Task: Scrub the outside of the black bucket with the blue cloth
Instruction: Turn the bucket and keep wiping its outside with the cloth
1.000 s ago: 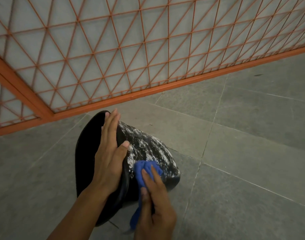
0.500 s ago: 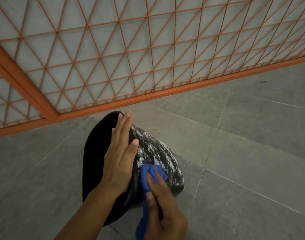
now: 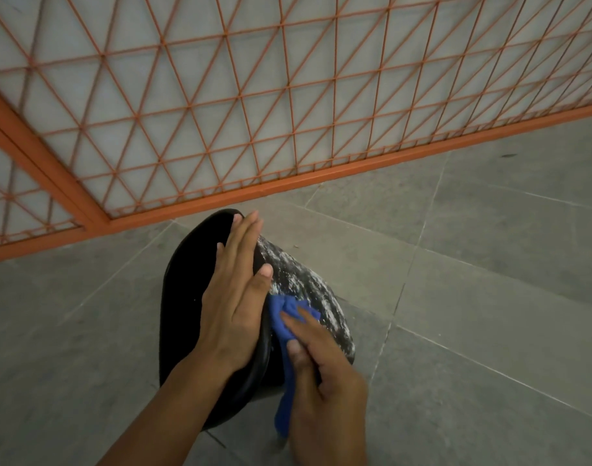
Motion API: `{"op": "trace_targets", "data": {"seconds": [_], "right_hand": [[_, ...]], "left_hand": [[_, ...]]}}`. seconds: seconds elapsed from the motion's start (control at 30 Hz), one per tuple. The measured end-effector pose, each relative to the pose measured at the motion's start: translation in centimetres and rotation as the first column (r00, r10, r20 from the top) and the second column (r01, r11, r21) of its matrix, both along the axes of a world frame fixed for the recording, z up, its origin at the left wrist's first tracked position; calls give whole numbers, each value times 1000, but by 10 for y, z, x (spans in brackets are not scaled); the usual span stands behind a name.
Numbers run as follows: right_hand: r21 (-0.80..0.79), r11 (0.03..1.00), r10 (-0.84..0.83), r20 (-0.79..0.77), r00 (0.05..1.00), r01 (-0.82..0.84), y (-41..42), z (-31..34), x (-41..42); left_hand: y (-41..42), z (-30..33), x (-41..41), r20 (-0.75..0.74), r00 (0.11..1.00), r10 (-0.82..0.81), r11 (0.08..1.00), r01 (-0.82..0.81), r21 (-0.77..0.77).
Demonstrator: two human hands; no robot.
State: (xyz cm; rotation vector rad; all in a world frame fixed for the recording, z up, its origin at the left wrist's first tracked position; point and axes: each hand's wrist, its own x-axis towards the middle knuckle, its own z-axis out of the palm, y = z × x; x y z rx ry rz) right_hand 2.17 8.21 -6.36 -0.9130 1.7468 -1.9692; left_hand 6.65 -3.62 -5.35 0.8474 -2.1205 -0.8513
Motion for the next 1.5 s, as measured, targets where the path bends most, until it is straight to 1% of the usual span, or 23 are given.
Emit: {"op": "trace_targets", "data": {"seconds": [0.07, 0.17, 0.3, 0.47, 0.53, 0.63, 0.7, 0.77, 0.83, 0.87, 0.9, 0.93, 0.97, 1.0, 1.03, 1.1, 1.13, 1.17, 1.23, 1.27, 1.3, 1.4, 1.5], "right_hand": [[-16, 1000, -2, -5, 1000, 2, 1, 4, 2], [51, 997, 53, -34, 998, -51, -10, -2, -13], [8, 1000, 0, -53, 999, 1, 0, 3, -4], [46, 998, 53, -88, 995, -49, -14, 3, -20], [3, 1000, 15, -103, 995, -15, -7, 3, -10], [-18, 1000, 7, -56, 998, -8, 1, 3, -1], [16, 999, 31, -100, 994, -30, -6, 1, -8], [56, 998, 21, -138, 990, -14, -10, 4, -10], [50, 998, -22, -102, 995, 27, 0, 1, -4], [50, 999, -12, -74, 997, 16, 6, 0, 0], [73, 995, 78, -63, 995, -73, 11, -2, 7], [121, 970, 218, -45, 975, -211, 15, -6, 13], [151, 951, 278, -27, 960, -271, 17, -9, 17], [127, 973, 200, -42, 979, -194, 17, -10, 19], [78, 995, 77, -101, 992, -69, 16, -14, 19], [43, 991, -116, -175, 978, 126, 15, -23, 24], [26, 986, -158, -146, 977, 163, 14, -25, 24], [10, 984, -172, -160, 972, 176, 14, -26, 22], [2, 996, -84, -334, 939, 90, 15, -28, 18], [-17, 997, -77, -378, 923, 77, 15, -30, 17], [-19, 997, -79, -364, 928, 78, 12, -32, 15], [-71, 983, -177, -177, 968, 167, 8, -30, 12], [-113, 982, -163, -130, 978, 148, 2, -15, 8]], "left_hand": [[0, 2, 2, -5, 1000, -6, 1000, 6, -2], [-1, 3, 0, 20, 1000, -7, 1000, 6, 14], [2, 4, -5, 56, 998, -16, 999, 18, -37], [-1, 5, -6, 64, 998, 3, 1000, -4, 10], [0, 6, -7, 72, 997, -4, 1000, 5, -10], [0, 5, -2, 51, 998, -19, 1000, 19, 9], [0, 5, -1, 29, 999, -28, 999, 26, 46], [1, 7, -3, 24, 999, -24, 999, 23, 41], [2, 9, -6, 35, 999, -14, 1000, 13, 20], [2, 9, -5, 34, 999, -14, 1000, 13, 19], [2, 8, -4, 30, 999, -14, 1000, 13, 21], [1, 8, -2, 31, 999, -13, 1000, 13, 23], [1, 7, 0, 37, 999, -12, 1000, 12, 24], [1, 7, 1, 41, 999, -9, 1000, 8, 21], [2, 8, 1, 46, 999, -6, 1000, 5, 18], [4, 10, -1, 60, 998, 6, 1000, -7, 10], [5, 11, -3, 63, 998, 13, 1000, -13, 8], [5, 11, -4, 64, 998, 14, 1000, -15, 9], [4, 12, -5, 69, 998, 13, 1000, -14, 15], [2, 12, -5, 76, 997, 15, 1000, -16, 20], [2, 12, -5, 83, 996, 16, 1000, -18, 26], [6, 13, -6, 76, 997, 3, 1000, -4, 21], [7, 13, -8, 79, 997, -12, 1000, 11, 14]]}}
